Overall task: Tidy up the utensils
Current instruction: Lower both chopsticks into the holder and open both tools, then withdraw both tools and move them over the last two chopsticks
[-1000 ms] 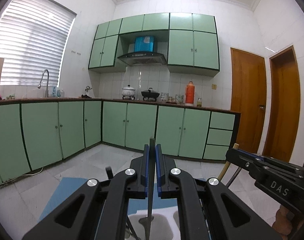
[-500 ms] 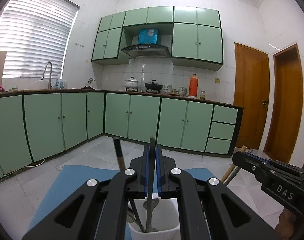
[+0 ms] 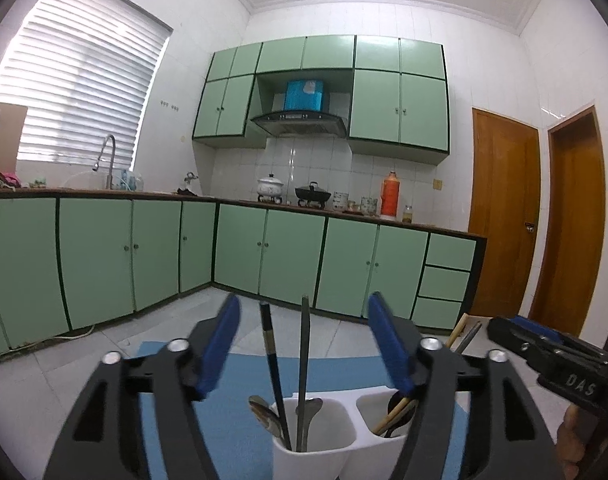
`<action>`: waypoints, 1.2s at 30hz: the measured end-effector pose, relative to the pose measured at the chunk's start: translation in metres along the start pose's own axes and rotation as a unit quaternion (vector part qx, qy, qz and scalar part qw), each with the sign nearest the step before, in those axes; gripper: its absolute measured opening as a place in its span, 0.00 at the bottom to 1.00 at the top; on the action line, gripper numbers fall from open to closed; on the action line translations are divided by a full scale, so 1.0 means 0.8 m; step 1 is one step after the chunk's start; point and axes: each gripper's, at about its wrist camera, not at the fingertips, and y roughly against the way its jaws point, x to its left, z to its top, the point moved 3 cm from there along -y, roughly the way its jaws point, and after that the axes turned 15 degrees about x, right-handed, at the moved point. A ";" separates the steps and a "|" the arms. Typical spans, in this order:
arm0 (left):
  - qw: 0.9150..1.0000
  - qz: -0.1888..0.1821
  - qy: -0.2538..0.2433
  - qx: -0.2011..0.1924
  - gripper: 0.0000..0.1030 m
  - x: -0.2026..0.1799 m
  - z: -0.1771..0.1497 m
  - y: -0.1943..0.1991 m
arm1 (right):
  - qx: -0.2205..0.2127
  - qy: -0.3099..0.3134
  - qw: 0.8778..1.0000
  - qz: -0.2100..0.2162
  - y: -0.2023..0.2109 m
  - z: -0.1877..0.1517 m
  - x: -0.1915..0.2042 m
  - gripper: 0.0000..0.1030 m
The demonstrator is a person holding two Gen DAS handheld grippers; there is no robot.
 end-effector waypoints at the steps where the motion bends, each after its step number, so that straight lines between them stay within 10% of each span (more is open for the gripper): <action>1: 1.000 0.003 0.000 -0.003 0.75 0.000 0.000 0.005 | -0.003 0.002 1.000 -0.001 0.005 -0.002 0.000 0.58; 11: 1.000 0.011 0.012 0.015 0.91 0.012 -0.051 0.067 | -0.003 0.007 1.000 -0.001 0.059 -0.070 0.000 0.74; 36: 0.984 0.071 -0.046 0.159 0.93 0.003 -0.303 0.144 | 0.079 0.010 0.995 -0.058 0.095 -0.332 0.049 0.61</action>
